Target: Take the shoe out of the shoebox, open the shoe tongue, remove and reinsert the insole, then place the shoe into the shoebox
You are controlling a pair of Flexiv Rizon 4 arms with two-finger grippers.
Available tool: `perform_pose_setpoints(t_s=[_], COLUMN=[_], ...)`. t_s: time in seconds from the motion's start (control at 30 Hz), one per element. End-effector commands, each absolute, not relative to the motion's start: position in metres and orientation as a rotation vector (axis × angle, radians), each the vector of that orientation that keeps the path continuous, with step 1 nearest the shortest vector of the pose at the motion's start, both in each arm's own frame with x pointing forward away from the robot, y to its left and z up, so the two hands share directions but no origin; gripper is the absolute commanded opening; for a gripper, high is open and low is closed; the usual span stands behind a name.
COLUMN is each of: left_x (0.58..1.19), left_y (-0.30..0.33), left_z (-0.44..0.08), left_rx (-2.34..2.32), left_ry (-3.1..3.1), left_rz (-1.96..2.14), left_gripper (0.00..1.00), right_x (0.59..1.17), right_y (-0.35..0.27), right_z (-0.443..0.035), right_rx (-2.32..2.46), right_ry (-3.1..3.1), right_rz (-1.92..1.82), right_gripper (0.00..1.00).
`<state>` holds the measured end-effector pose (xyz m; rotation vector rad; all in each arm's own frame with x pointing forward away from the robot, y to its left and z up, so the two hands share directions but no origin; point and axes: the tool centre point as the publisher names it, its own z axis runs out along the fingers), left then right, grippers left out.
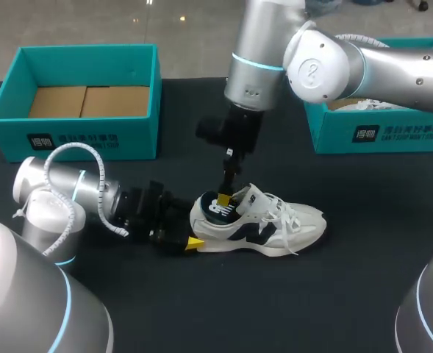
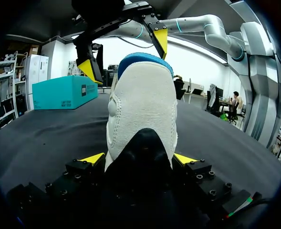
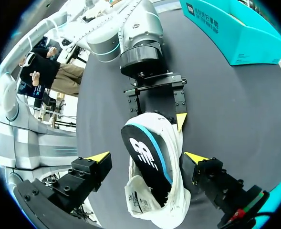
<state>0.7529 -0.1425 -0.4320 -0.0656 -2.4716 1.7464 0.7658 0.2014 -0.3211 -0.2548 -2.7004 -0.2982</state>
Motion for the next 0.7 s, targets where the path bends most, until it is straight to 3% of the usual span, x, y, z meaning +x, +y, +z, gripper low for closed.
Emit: perform_pose_setpoints(t_s=[0.03,0.33,0.37,0.47,0.53,0.6,0.7], left_x=[0.753,0.753,0.753,0.753,0.753,0.753,0.753], left_y=[-0.144,-0.144,-0.144,-0.144,-0.144,-0.144,-0.144], left_z=[-0.436,-0.436,-0.436,-0.436,-0.436,-0.436,-0.436], left_rx=[-0.065,-0.065,-0.065,-0.065,-0.065,-0.065,-0.065], left_ry=[-2.473,-2.473,-2.473,-2.473,-2.473,-2.473,-2.473], left_rz=[1.746,1.746,1.746,1.746,1.746,1.746,1.746], left_gripper=[0.0,0.0,0.0,0.0,0.0,0.0,0.0], right_x=[0.761,0.75,0.75,0.75,0.75,0.752,0.754], right_y=[0.209,0.206,0.206,0.205,0.203,0.202,0.201], right_z=[-0.332,-0.343,-0.343,-0.343,-0.343,-0.342,-0.339], right_rx=[-0.245,-0.256,-0.258,-0.271,-0.278,-0.28,-0.283], right_ry=[-2.684,-2.659,-2.658,-2.659,-2.662,-2.664,-2.669], right_rz=[-0.305,-0.322,-0.326,-0.342,-0.346,-0.35,-0.352], right_gripper=[1.0,1.0,0.96,0.47,0.3,0.04,0.0])
